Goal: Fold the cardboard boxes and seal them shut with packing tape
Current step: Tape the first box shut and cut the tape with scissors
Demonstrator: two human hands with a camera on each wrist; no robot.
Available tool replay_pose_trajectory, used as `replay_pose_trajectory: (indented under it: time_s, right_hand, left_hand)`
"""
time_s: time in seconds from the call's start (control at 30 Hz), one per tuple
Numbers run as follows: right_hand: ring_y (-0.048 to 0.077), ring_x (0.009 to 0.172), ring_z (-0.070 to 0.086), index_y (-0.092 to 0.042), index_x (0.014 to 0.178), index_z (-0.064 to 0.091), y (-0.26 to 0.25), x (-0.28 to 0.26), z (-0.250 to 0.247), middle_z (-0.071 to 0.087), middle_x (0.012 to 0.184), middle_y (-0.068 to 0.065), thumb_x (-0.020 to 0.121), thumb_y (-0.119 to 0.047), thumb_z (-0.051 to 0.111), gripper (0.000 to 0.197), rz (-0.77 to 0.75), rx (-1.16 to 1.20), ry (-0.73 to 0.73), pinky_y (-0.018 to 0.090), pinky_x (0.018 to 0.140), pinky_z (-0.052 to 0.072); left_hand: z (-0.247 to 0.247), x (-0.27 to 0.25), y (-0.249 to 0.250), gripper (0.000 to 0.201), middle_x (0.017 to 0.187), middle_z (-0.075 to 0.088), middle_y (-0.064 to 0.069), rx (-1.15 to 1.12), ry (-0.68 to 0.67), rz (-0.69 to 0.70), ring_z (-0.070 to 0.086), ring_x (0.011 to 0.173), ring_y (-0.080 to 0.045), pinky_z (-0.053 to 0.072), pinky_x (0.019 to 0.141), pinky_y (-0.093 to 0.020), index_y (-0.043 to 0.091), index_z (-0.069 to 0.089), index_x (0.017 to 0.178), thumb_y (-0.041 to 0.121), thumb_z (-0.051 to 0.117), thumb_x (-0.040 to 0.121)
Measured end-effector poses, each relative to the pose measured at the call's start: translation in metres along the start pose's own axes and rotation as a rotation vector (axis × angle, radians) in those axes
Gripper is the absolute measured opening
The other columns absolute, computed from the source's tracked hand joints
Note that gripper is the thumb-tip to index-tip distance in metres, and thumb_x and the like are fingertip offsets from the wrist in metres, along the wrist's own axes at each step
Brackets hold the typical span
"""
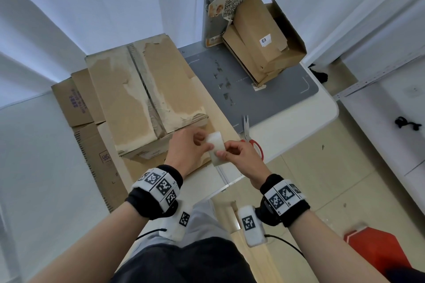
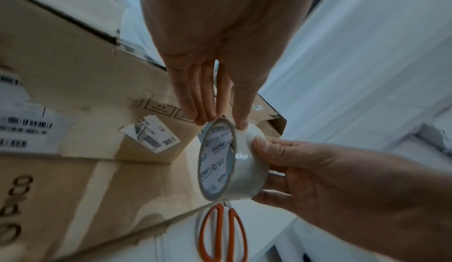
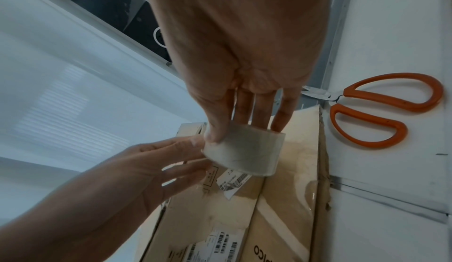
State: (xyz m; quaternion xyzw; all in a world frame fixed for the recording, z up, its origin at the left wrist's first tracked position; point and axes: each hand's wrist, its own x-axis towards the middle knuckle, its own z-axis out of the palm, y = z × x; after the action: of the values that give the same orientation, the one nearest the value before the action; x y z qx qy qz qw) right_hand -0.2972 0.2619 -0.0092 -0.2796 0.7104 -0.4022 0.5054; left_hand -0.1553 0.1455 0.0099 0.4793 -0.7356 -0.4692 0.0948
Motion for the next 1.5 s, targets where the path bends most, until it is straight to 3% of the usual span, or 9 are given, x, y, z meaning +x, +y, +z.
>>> replay_pose_trajectory:
  time_s: [0.13, 0.37, 0.6, 0.83, 1.1, 1.13, 1.2, 1.27, 1.5]
  right_hand:
    - [0.031, 0.095, 0.067, -0.011, 0.086, 0.074, -0.004, -0.003, -0.001, 0.072, 0.094, 0.016, 0.087, -0.02, 0.076, 0.009, -0.01, -0.008, 0.025, 0.036, 0.089, 0.053]
    - [0.033, 0.096, 0.068, -0.009, 0.087, 0.076, -0.005, -0.004, -0.001, 0.074, 0.091, 0.015, 0.084, -0.019, 0.079, 0.011, -0.019, -0.008, 0.057, 0.039, 0.09, 0.054]
    - [0.001, 0.07, 0.066, -0.002, 0.096, 0.078, -0.014, -0.007, -0.001, 0.074, 0.081, 0.004, 0.081, -0.008, 0.08, 0.016, -0.041, 0.031, 0.103, 0.01, 0.067, 0.048]
    - [-0.005, 0.049, 0.056, 0.006, 0.102, 0.074, -0.03, -0.009, 0.0, 0.067, 0.071, -0.001, 0.084, -0.003, 0.075, 0.02, -0.063, 0.062, 0.094, 0.004, 0.053, 0.04]
    - [-0.003, 0.053, 0.052, 0.005, 0.096, 0.066, -0.043, -0.005, 0.004, 0.061, 0.079, 0.009, 0.094, -0.011, 0.066, 0.016, -0.113, -0.04, 0.042, 0.009, 0.053, 0.04]
    - [-0.001, 0.061, 0.056, 0.004, 0.096, 0.065, -0.044, -0.005, 0.004, 0.064, 0.083, 0.015, 0.095, -0.012, 0.065, 0.016, -0.125, -0.042, 0.034, 0.013, 0.06, 0.044]
    - [0.018, 0.081, 0.064, 0.0, 0.097, 0.066, -0.045, -0.002, 0.004, 0.068, 0.093, 0.021, 0.096, -0.015, 0.064, 0.015, -0.146, -0.034, 0.027, 0.036, 0.079, 0.053]
    - [0.031, 0.089, 0.064, -0.004, 0.096, 0.067, -0.047, -0.001, 0.004, 0.069, 0.096, 0.02, 0.097, -0.019, 0.063, 0.016, -0.147, -0.036, 0.032, 0.043, 0.085, 0.052]
    - [-0.003, 0.057, 0.057, -0.003, 0.108, 0.066, -0.057, -0.01, 0.003, 0.07, 0.078, 0.009, 0.098, -0.016, 0.062, 0.017, -0.184, -0.076, -0.079, 0.008, 0.054, 0.041]
  left_hand:
    - [0.0, 0.0, 0.003, 0.02, 0.09, 0.073, 0.006, -0.188, -0.008, -0.097, 0.066, 0.084, 0.001, 0.045, 0.07, -0.004, 0.017, 0.076, 0.099, 0.013, 0.08, 0.079]
    - [0.002, 0.0, 0.008, 0.026, 0.086, 0.073, 0.003, -0.182, 0.058, -0.109, 0.067, 0.082, -0.007, 0.051, 0.078, -0.017, 0.015, 0.077, 0.099, 0.014, 0.083, 0.074]
    - [-0.006, 0.001, 0.015, 0.034, 0.095, 0.067, -0.002, -0.103, 0.022, 0.029, 0.064, 0.085, -0.014, 0.051, 0.081, -0.023, 0.018, 0.074, 0.112, 0.012, 0.08, 0.079]
    - [-0.017, 0.006, 0.015, 0.01, 0.089, 0.067, 0.007, 0.013, 0.128, 0.214, 0.062, 0.08, -0.009, 0.053, 0.079, -0.032, 0.017, 0.081, 0.089, 0.019, 0.081, 0.079]
    - [-0.034, 0.014, 0.018, 0.004, 0.083, 0.069, 0.006, 0.108, 0.1, 0.222, 0.063, 0.079, -0.012, 0.055, 0.082, -0.037, 0.016, 0.076, 0.083, 0.02, 0.075, 0.084]
    - [-0.036, 0.014, 0.02, 0.004, 0.083, 0.069, 0.006, 0.109, 0.083, 0.198, 0.064, 0.08, -0.013, 0.055, 0.083, -0.037, 0.017, 0.076, 0.083, 0.02, 0.075, 0.085]
    - [-0.04, 0.016, 0.022, 0.005, 0.083, 0.069, 0.005, 0.118, 0.052, 0.164, 0.064, 0.083, -0.014, 0.054, 0.082, -0.033, 0.017, 0.075, 0.084, 0.02, 0.073, 0.087]
    - [-0.041, 0.016, 0.025, 0.007, 0.084, 0.068, 0.005, 0.156, 0.035, 0.165, 0.062, 0.083, -0.013, 0.049, 0.075, -0.024, 0.016, 0.073, 0.085, 0.019, 0.069, 0.09]
    - [-0.043, 0.024, 0.023, 0.007, 0.079, 0.063, 0.006, 0.128, 0.057, 0.127, 0.055, 0.075, -0.011, 0.036, 0.061, -0.013, 0.014, 0.068, 0.089, 0.014, 0.063, 0.094]
